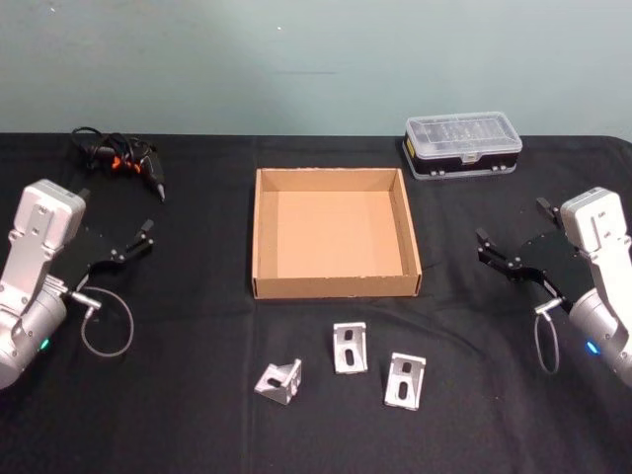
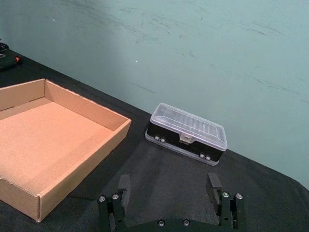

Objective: Use one hand to pick up the angle iron from the table and place it into the box.

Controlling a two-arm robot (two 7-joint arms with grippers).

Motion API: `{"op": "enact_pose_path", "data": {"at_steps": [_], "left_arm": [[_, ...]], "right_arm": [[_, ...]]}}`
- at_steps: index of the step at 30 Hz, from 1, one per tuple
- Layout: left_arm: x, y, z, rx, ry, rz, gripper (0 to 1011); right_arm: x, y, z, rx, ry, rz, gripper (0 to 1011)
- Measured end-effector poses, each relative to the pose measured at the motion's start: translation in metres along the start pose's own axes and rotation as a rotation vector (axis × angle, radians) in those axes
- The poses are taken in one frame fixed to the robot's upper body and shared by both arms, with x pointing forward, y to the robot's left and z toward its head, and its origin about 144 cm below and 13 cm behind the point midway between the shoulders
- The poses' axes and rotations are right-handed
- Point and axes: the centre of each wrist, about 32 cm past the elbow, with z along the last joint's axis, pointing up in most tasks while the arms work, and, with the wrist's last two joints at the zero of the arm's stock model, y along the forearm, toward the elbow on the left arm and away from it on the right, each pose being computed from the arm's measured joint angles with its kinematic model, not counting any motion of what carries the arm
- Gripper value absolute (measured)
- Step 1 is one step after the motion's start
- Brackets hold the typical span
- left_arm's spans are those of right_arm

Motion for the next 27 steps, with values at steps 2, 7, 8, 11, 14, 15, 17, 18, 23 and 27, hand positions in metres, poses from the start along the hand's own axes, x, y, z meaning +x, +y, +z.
{"op": "enact_pose_path", "data": {"at_steps": [2,7,8,11,14,15,17,18,23,27], "left_arm": [[0.0,0.0,0.0,0.0,0.0,0.0,1000],[0.0,0.0,0.0,0.0,0.0,0.0,1000],[0.0,0.0,0.0,0.0,0.0,0.0,1000],[0.0,0.0,0.0,0.0,0.0,0.0,1000],[0.0,0.0,0.0,0.0,0.0,0.0,1000],[0.0,0.0,0.0,0.0,0.0,0.0,1000],[0.0,0.0,0.0,0.0,0.0,0.0,1000],[0.0,0.0,0.0,0.0,0.0,0.0,1000],[0.0,0.0,0.0,0.0,0.0,0.0,1000],[0.0,0.0,0.0,0.0,0.0,0.0,1000]], "right_arm": [[0.0,0.0,0.0,0.0,0.0,0.0,1000],[0.0,0.0,0.0,0.0,0.0,0.0,1000],[0.0,0.0,0.0,0.0,0.0,0.0,1000],[0.0,0.0,0.0,0.0,0.0,0.0,1000],[0.0,0.0,0.0,0.0,0.0,0.0,1000],[0.0,0.0,0.0,0.0,0.0,0.0,1000],[0.0,0.0,0.0,0.0,0.0,0.0,1000],[0.0,0.0,0.0,0.0,0.0,0.0,1000],[0.0,0.0,0.0,0.0,0.0,0.0,1000],[0.0,0.0,0.0,0.0,0.0,0.0,1000]]}}
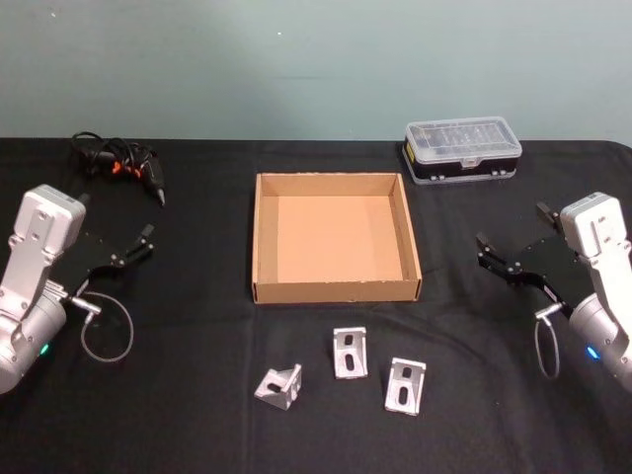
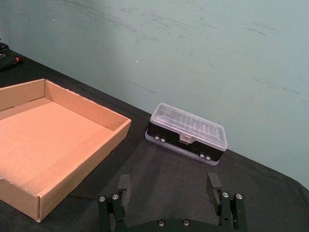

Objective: Use one hand to pick up the angle iron from the table and place it into the box.

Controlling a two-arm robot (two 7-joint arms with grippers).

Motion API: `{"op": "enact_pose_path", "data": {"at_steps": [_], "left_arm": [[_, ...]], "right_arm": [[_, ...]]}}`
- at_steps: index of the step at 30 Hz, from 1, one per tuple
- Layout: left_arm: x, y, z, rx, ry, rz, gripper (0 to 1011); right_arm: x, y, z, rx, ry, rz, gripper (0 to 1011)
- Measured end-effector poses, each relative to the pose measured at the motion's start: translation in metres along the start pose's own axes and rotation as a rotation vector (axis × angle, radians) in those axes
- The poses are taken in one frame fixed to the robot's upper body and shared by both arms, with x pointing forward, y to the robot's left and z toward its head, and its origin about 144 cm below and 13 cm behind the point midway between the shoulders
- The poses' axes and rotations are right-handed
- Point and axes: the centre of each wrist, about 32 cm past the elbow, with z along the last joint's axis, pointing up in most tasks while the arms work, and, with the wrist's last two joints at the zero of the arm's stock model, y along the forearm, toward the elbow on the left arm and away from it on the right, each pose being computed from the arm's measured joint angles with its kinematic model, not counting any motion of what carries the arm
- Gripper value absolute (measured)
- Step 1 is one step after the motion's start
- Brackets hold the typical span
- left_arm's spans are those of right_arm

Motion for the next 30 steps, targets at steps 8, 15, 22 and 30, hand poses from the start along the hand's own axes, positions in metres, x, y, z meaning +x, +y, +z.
{"op": "enact_pose_path", "data": {"at_steps": [8,15,22,30], "left_arm": [[0.0,0.0,0.0,0.0,0.0,0.0,1000],[0.0,0.0,0.0,0.0,0.0,0.0,1000],[0.0,0.0,0.0,0.0,0.0,0.0,1000],[0.0,0.0,0.0,0.0,0.0,0.0,1000]], "right_arm": [[0.0,0.0,0.0,0.0,0.0,0.0,1000],[0.0,0.0,0.0,0.0,0.0,0.0,1000],[0.0,0.0,0.0,0.0,0.0,0.0,1000],[0.0,0.0,0.0,0.0,0.0,0.0,1000]]}}
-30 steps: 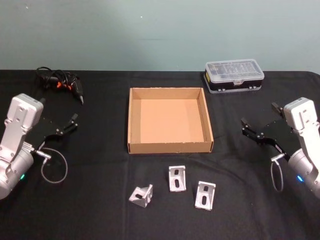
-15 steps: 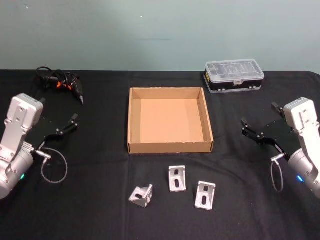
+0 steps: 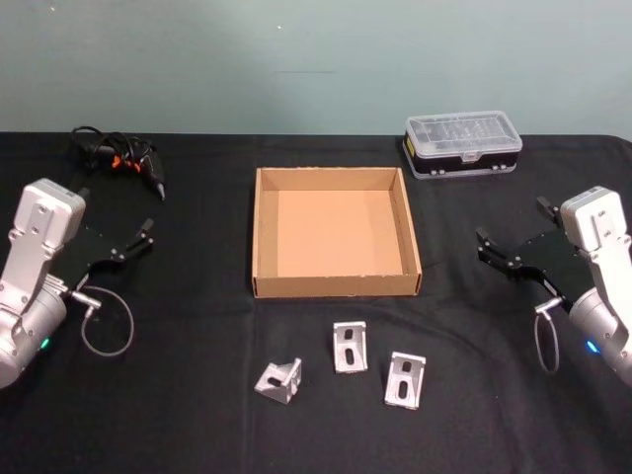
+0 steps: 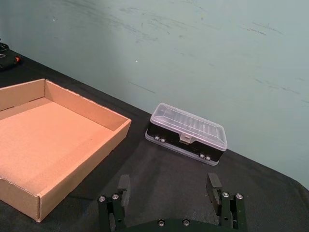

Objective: Use one hand to pick up the angle iron from the table and place it into the box.

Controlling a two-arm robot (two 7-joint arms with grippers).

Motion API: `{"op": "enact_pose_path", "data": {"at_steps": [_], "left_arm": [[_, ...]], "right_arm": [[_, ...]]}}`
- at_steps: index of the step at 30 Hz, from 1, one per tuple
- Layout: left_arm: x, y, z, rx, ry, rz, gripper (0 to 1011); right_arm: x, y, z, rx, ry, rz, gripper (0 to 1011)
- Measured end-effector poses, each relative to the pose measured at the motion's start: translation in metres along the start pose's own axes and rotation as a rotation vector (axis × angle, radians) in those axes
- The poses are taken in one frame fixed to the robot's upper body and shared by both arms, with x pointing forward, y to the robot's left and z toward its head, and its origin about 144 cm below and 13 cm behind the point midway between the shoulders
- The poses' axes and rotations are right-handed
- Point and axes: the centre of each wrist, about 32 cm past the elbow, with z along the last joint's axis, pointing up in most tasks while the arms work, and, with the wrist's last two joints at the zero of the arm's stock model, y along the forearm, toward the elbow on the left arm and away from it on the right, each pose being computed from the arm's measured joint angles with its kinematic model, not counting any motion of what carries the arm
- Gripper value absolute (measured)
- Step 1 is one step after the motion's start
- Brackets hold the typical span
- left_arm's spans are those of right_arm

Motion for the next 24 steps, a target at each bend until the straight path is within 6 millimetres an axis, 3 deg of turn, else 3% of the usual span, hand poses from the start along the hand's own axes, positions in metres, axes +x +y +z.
{"op": "enact_pose_path", "data": {"at_steps": [13,24], "left_arm": [[0.0,0.0,0.0,0.0,0.0,0.0,1000],[0.0,0.0,0.0,0.0,0.0,0.0,1000]], "right_arm": [[0.0,-0.003,0.005,0.019,0.02,0.0,1000],[0.02,-0.029,0.044,0.038,0.037,0.114,1000]]}}
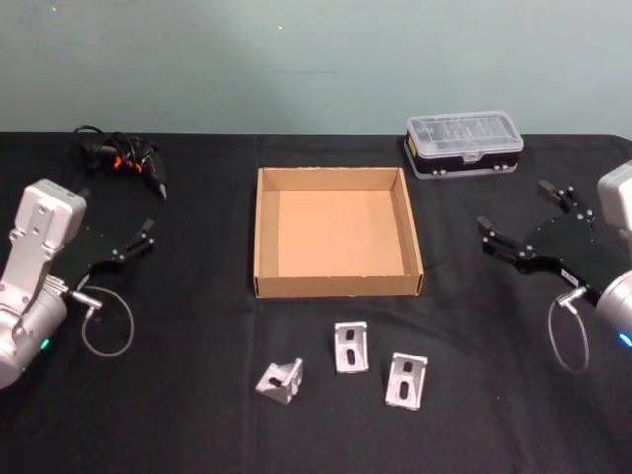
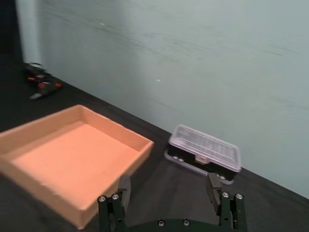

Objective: Use one hand to pick up the angle iron from the table and place it into the box.

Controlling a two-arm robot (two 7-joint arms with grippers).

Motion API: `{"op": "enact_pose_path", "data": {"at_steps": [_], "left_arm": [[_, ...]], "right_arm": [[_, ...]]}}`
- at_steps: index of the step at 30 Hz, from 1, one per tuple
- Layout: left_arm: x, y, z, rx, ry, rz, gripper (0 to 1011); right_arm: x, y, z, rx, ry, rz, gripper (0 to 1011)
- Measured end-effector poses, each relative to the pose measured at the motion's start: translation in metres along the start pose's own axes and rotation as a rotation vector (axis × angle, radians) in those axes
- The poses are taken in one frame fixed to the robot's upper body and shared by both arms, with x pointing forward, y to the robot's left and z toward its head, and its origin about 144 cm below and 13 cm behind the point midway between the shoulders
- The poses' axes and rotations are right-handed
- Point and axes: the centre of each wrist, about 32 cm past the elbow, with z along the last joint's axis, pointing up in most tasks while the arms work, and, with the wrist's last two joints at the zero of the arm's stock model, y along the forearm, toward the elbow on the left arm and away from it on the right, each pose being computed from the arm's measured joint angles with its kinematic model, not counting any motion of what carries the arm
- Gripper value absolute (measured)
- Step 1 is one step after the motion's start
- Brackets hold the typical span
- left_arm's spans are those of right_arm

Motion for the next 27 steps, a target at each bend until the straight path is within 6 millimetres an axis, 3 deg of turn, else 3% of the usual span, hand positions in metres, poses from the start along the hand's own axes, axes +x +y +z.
{"op": "enact_pose_path", "data": {"at_steps": [4,5,14,27], "left_arm": [[0.0,0.0,0.0,0.0,0.0,0.0,1000],[0.0,0.0,0.0,0.0,0.0,0.0,1000],[0.0,0.0,0.0,0.0,0.0,0.0,1000],[0.0,0.0,0.0,0.0,0.0,0.0,1000]], "right_arm": [[0.009,-0.007,0.015,-0.022,0.024,0.089,1000],[0.017,-0.011,0.026,-0.052,0.039,0.179,1000],[0.038,-0.01,0.051,-0.162,0.101,0.461,1000],[0.039,0.011,0.059,-0.298,0.113,0.69,1000]]}}
